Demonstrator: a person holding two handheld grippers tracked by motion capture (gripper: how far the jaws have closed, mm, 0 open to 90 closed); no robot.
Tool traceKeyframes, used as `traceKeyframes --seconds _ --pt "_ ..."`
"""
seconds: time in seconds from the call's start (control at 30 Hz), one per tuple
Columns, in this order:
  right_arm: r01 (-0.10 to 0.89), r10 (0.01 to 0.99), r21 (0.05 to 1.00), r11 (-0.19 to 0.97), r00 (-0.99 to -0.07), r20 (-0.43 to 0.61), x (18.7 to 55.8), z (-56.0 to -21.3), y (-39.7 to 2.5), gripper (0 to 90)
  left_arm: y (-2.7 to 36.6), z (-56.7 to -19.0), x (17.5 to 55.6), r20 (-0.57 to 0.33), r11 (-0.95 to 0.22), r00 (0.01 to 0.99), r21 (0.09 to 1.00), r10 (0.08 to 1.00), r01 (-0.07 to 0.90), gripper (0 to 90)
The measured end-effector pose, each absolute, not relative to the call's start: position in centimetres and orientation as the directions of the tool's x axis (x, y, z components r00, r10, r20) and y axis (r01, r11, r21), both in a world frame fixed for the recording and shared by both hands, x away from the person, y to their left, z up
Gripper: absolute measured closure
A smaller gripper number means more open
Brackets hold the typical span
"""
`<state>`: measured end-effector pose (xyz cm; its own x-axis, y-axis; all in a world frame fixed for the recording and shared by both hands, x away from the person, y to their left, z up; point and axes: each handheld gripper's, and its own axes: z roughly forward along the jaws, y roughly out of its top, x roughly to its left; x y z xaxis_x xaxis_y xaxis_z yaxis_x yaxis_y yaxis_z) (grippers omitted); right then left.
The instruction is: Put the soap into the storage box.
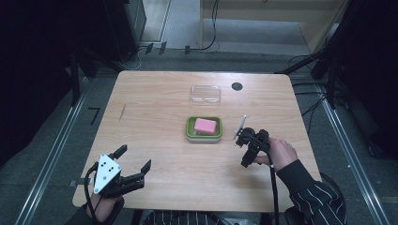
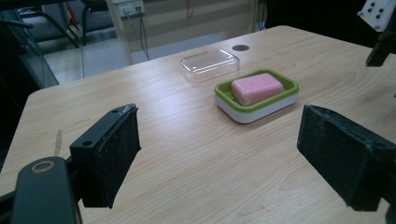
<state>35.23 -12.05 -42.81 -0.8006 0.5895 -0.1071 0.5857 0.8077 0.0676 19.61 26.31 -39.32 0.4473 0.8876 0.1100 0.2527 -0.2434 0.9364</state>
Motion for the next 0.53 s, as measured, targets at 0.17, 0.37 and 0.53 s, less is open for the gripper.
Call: traceKeyframes --seconds 0.17,0.37,0.53 --pt "0.594 0.598 0.066 0.802 -0.795 -0.108 34.4 -43.4 -13.0 11.9 26.3 -39.3 19.6 0.112 -0.246 0.449 0.936 0.887 0.252 13.2" --pt "0.608 0.610 0.057 0.792 -0.785 -0.105 33.8 -44.1 -13.7 12.1 26.3 -39.3 19.6 0.111 -0.243 0.447 0.937 0.887 0.250 13.3" --pt "0.609 0.610 0.047 0.792 -0.785 -0.108 33.5 -44.5 -14.0 12.5 26.3 -39.3 19.6 0.112 -0.243 0.447 0.938 0.888 0.248 13.3"
